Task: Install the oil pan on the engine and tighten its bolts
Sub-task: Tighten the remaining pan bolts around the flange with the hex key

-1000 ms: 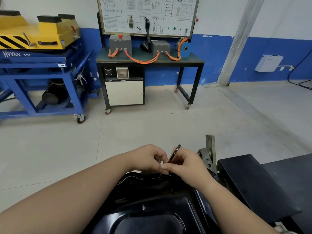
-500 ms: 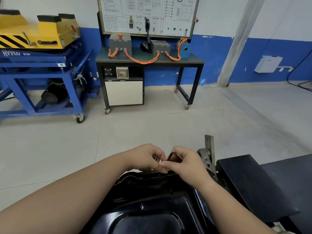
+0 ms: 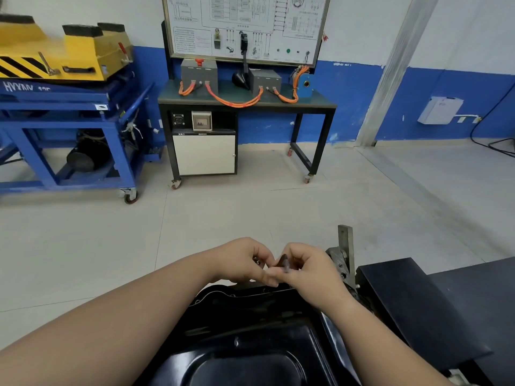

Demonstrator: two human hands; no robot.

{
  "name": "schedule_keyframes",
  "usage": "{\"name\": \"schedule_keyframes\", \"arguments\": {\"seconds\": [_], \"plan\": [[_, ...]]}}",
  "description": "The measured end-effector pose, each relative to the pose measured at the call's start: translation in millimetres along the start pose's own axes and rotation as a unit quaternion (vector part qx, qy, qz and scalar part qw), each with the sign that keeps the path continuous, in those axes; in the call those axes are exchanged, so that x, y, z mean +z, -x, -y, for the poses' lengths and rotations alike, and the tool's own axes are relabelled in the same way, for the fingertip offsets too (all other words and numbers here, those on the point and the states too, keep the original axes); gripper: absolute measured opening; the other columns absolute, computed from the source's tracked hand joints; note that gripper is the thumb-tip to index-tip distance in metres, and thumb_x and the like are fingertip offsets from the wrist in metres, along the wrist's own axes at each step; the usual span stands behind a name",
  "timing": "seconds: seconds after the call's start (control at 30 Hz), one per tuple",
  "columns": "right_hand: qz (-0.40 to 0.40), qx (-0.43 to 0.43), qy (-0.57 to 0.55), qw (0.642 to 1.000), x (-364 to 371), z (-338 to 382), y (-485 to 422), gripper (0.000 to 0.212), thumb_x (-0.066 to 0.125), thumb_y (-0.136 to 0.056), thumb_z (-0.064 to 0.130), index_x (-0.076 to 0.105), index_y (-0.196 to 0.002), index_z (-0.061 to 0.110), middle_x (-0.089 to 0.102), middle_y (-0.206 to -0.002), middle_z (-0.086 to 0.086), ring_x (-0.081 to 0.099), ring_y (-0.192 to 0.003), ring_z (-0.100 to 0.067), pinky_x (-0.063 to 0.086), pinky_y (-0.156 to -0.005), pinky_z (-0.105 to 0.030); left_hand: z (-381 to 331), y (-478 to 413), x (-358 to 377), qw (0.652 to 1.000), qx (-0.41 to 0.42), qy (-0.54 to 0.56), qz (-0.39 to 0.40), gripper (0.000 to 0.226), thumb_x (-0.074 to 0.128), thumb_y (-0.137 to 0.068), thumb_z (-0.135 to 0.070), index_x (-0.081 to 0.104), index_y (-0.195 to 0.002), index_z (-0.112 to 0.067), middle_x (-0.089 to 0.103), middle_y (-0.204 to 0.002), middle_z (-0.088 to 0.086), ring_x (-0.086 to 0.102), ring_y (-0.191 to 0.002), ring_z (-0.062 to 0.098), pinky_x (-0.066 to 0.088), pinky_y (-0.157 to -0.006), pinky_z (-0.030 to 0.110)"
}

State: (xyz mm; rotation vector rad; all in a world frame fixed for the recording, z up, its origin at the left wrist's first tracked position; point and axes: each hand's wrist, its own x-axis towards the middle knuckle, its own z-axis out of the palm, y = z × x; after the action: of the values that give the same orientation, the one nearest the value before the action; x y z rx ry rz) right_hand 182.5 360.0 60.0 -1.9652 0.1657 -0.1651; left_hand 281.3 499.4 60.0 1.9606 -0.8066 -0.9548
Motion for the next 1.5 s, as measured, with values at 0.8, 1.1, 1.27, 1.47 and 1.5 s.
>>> {"name": "schedule_keyframes", "arguments": {"seconds": [0.8,1.1,1.27,1.47,1.5], "plan": [[0.105,-0.006,-0.028,0.994,-6.8,-2.2,5.5,0.031,0.060,-0.087,0.001,0.072,-0.089,0.030,0.074,-0.082,0.009,0.067,-0.082,-0.014,0.050,-0.082,-0.021,2.5,-0.5,0.0,1.000,-0.013,-0.006,0.012,0.035,0.076,-0.076,-0.021,0.061,-0.046,-0.029,0.032,-0.042,-0.012,0.026,-0.042,0.009,0.021,-0.041,0.016],[0.048,0.023,-0.123,0.991,3.1,-2.5,2.4,0.024,0.073,-0.073,-0.004,0.073,-0.066,0.018,0.071,-0.066,-0.009,0.061,-0.055,-0.011,0.051,-0.058,-0.018,1.5,-0.7,2.6,1.000,-0.006,-0.021,0.014,0.028,0.076,-0.076,-0.018,0.063,-0.053,-0.028,0.040,-0.045,-0.013,0.035,-0.040,0.002,0.028,-0.042,0.013],[0.049,0.004,-0.045,0.998,-0.8,-5.4,1.5,0.013,0.076,-0.074,0.008,0.067,-0.070,0.016,0.067,-0.067,-0.013,0.061,-0.063,-0.023,0.052,-0.069,-0.035,3.2,-0.7,2.2,0.999,-0.008,-0.031,0.010,0.029,0.074,-0.077,-0.016,0.062,-0.053,-0.027,0.040,-0.048,-0.007,0.033,-0.047,0.008,0.027,-0.046,0.019],[0.109,-0.026,-0.026,0.993,-7.1,-4.0,5.4,0.039,0.058,-0.087,-0.003,0.071,-0.086,0.034,0.075,-0.090,0.007,0.069,-0.091,-0.008,0.050,-0.086,-0.018,5.4,-0.5,-0.8,0.999,-0.015,-0.009,0.035,0.037,0.071,-0.081,-0.015,0.060,-0.048,-0.028,0.036,-0.042,-0.012,0.029,-0.041,0.006,0.023,-0.042,0.017],[0.097,-0.022,-0.032,0.995,-6.7,-4.3,5.1,0.037,0.061,-0.085,-0.003,0.072,-0.082,0.032,0.075,-0.086,0.009,0.069,-0.087,-0.005,0.050,-0.083,-0.016,5.6,-0.5,-0.9,0.999,-0.015,-0.009,0.034,0.036,0.071,-0.081,-0.015,0.062,-0.049,-0.029,0.037,-0.043,-0.011,0.029,-0.041,0.006,0.024,-0.042,0.017]]}}
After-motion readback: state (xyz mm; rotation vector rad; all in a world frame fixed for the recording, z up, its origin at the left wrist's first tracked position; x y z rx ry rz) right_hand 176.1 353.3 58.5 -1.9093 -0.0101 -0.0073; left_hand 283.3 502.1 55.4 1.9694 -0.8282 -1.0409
